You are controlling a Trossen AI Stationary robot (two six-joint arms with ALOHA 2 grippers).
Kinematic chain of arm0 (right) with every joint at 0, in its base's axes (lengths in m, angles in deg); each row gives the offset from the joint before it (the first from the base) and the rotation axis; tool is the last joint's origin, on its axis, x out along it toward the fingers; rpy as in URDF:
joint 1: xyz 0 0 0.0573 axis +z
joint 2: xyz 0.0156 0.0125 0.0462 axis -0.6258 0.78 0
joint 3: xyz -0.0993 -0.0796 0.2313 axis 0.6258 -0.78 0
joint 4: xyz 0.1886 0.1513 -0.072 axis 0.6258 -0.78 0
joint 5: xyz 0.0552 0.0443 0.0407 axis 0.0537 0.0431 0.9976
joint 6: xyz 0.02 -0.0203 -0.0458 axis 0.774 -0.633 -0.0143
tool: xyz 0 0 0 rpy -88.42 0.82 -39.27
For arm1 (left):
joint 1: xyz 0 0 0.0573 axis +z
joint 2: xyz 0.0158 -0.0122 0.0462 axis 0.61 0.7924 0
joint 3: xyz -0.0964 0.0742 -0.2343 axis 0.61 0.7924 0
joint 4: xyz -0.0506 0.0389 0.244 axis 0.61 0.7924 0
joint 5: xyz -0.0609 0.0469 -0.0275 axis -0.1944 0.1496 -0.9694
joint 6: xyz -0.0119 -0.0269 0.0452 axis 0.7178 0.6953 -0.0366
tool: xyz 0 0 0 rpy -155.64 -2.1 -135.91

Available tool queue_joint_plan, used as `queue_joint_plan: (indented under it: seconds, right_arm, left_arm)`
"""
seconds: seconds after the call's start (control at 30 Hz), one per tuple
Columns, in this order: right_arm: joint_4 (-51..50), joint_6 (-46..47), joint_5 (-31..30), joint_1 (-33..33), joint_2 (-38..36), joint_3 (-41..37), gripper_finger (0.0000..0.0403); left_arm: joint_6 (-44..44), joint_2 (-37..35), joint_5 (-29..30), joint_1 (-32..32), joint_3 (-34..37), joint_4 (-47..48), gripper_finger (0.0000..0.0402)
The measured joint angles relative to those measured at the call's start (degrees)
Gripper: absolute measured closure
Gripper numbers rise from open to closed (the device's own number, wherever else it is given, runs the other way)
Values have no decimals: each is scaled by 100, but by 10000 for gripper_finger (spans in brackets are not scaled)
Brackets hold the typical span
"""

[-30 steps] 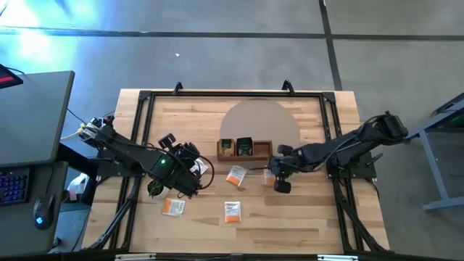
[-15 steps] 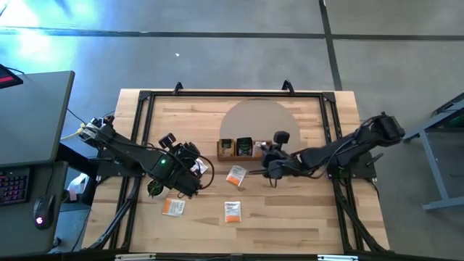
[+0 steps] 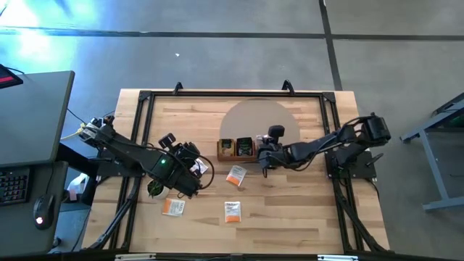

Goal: Pick & Place Tea
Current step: Put the white tea bag into the right section of the wooden organizer

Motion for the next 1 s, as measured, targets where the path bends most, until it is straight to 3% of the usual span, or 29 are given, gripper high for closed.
queue_joint_plan:
  seconds: [0.13,0.4,0.6,0.7,0.83,1.0]
  right_arm:
    - [1,-185,318,-1,0,7,376]
    - [-133,220,389,15,-61,11,312]
    - [-609,930,438,314,-390,141,283]
    - [-655,1366,853,576,-602,270,280]
    - [100,1798,1551,945,-667,363,279]
    - [1671,1530,2007,1427,-254,363,279]
  left_arm:
    - [0,0,-7,0,0,3,301]
    - [0,0,-11,0,0,3,301]
    - [2,0,-250,0,-2,5,301]
    - [2,0,-289,-109,-2,5,301]
    - [14,-22,-275,-450,-2,6,301]
    - [591,-22,-66,-1207,0,7,301]
